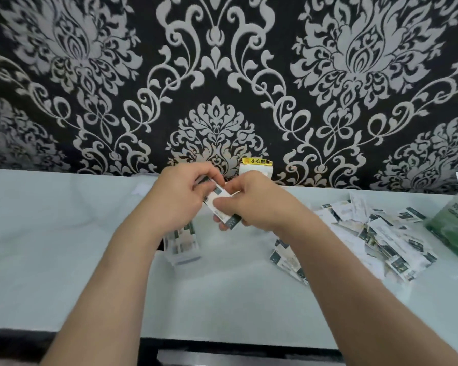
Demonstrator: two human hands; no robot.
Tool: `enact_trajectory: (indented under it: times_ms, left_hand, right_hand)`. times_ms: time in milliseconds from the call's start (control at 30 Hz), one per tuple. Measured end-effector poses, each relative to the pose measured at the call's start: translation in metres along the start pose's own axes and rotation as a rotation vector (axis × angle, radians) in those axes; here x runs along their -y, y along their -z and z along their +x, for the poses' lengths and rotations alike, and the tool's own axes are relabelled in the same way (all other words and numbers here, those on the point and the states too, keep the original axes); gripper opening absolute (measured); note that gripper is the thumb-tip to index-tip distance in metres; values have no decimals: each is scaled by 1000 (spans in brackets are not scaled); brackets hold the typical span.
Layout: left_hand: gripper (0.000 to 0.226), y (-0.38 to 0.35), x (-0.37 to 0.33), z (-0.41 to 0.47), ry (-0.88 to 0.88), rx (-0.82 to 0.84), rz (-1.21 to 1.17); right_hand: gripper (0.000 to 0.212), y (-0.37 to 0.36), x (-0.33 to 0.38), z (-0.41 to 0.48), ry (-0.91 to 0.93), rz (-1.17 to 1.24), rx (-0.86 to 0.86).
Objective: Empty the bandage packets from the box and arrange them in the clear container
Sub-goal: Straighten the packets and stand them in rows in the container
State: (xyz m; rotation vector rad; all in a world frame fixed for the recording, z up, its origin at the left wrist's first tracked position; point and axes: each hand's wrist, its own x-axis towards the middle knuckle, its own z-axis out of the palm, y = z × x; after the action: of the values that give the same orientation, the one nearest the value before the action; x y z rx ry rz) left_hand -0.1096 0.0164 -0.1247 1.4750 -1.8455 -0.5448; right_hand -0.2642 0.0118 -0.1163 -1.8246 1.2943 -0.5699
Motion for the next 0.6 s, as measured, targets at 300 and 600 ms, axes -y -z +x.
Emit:
enact_trajectory:
  times_ms: [300,600]
  left_hand:
    - [33,7,23,-10,68,53,479]
    - [22,20,29,-23,319,285,530]
  right_hand:
    - [16,-18,11,28,-301,-377,100]
    - [31,-38,17,39,-397,-378,199]
